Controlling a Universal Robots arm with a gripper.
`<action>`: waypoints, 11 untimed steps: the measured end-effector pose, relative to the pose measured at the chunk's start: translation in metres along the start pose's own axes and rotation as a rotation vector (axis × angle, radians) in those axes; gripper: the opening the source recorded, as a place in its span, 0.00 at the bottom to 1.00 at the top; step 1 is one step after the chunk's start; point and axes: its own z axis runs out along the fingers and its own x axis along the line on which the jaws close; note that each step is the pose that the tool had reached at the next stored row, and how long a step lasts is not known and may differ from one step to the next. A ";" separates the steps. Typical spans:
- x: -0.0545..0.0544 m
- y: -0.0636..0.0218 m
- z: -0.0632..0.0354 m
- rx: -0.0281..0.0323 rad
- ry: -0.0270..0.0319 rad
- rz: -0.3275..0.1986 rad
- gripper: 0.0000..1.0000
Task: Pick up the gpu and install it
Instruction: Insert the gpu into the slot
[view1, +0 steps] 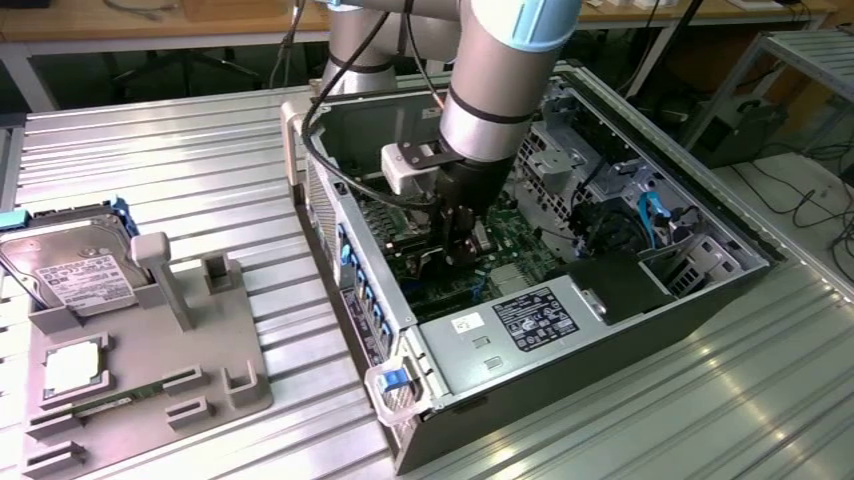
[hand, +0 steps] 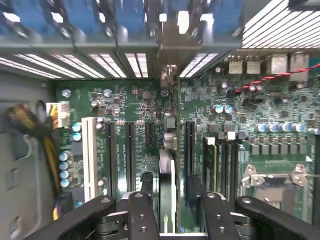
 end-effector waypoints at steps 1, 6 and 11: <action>0.000 0.0000 -0.0046 0.0006 0.0005 0.000 0.41; -0.001 0.0003 -0.0228 0.0034 0.0017 0.000 0.41; -0.001 0.0003 -0.0228 0.0035 0.0016 0.000 0.40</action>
